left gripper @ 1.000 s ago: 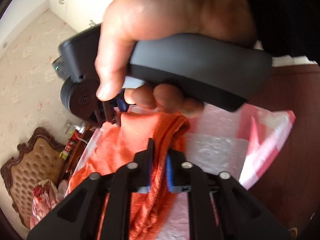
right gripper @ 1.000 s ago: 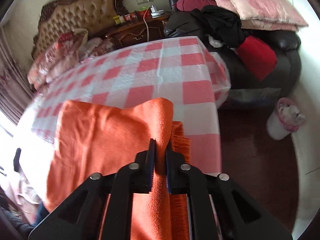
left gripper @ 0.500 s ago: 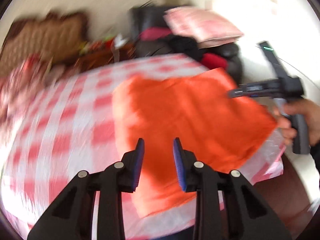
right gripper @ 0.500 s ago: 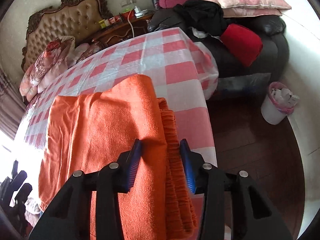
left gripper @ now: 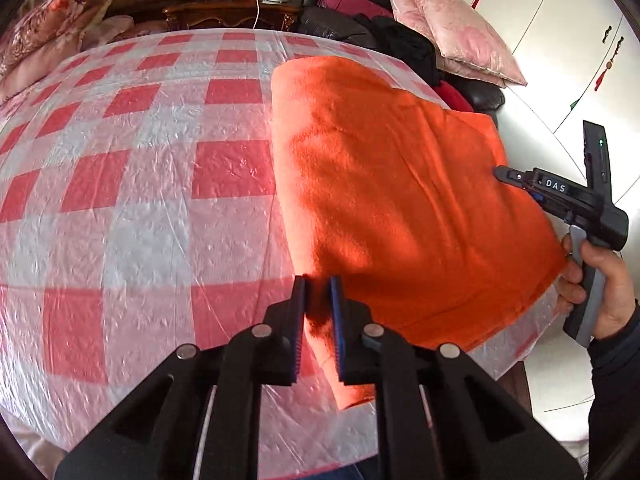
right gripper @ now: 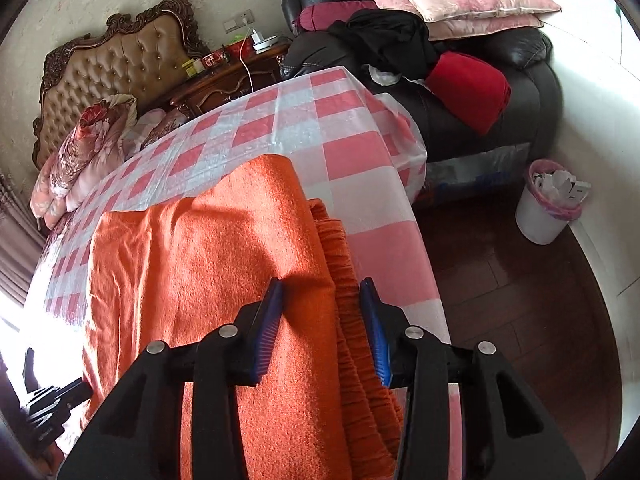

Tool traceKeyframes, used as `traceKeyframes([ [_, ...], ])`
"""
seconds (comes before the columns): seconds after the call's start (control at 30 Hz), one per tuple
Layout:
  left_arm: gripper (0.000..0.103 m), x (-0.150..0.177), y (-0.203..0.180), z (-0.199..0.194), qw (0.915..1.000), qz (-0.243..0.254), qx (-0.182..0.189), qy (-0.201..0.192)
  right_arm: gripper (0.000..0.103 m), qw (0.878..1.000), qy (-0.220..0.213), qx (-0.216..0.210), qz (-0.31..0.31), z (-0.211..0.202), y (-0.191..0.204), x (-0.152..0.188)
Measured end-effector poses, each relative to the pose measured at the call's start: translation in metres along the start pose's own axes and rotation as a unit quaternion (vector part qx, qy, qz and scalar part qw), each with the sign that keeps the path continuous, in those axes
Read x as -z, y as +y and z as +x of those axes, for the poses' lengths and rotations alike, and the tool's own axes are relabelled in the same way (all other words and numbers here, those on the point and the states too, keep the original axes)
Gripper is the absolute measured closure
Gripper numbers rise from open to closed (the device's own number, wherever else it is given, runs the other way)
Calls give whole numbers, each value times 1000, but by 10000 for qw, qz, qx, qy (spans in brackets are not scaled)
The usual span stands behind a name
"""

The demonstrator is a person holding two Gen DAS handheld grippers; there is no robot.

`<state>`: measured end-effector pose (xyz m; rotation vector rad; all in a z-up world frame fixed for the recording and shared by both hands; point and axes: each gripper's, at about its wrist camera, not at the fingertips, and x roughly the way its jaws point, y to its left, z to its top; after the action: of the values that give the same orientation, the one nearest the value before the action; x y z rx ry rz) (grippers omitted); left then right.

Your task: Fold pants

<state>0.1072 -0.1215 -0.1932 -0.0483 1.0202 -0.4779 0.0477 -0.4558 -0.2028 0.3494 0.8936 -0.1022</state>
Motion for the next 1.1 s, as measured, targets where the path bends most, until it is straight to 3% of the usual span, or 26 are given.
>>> traceKeyframes([
  [0.1, 82, -4, 2, -12, 9997, 31, -89, -223, 59, 9985, 31, 513, -193, -16, 9, 0],
  [0.17, 69, -15, -4, -28, 9969, 287, -279, -673, 53, 9951, -201, 791, -554, -36, 24, 1],
  [0.2, 67, -23, -9, -33, 9951, 379, -288, -861, 50, 9927, -381, 825, -797, -48, 39, 1],
  [0.27, 67, -45, -26, -32, 9913, 658, -180, -1126, 26, 9919, -447, 556, -1050, -53, 63, -1],
  [0.33, 62, -66, -48, -16, 9854, 1123, 65, -1277, 20, 9880, -460, 299, -1442, -48, 95, -7],
  [0.43, 60, -97, -66, 31, 9833, 1484, -6, -1056, 17, 9849, -422, 491, -1603, -21, 116, -24],
  [0.53, 60, -120, -58, 69, 9855, 1516, -125, -750, 17, 9917, 151, 510, -1173, 23, 101, -44],
  [0.6, 63, -131, -48, 83, 9871, 1492, -164, -554, 18, 9914, 379, 592, -1105, 43, 89, -47],
  [0.7, 71, -142, -42, 86, 9846, 1612, -335, -581, 18, 9909, 246, 697, -1125, 48, 79, -47],
  [0.77, 72, -145, -34, 87, 9866, 1470, -348, -613, 13, 9938, 246, 774, -754, 53, 65, -47],
  [0.87, 72, -141, -33, 84, 9867, 1429, -356, -688, 12, 9986, 285, 403, -195, 58, 44, -46],
  [0.93, 68, -134, -35, 65, 9857, 1350, -483, -883, 12, 9981, 116, 590, -145, 41, 43, -45],
  [0.97, 59, -127, -35, 50, 9864, 1206, -460, -1017, 12, 9980, -9, 605, -180, 27, 46, -43],
  [1.03, 53, -107, -37, 23, 9889, 942, -212, -1132, 12, 9973, -355, 521, -388, -9, 54, -28],
  [1.1, 53, -72, -52, 5, 9879, 1191, 67, -992, 12, 9941, -444, 628, -767, -27, 68, -7],
])
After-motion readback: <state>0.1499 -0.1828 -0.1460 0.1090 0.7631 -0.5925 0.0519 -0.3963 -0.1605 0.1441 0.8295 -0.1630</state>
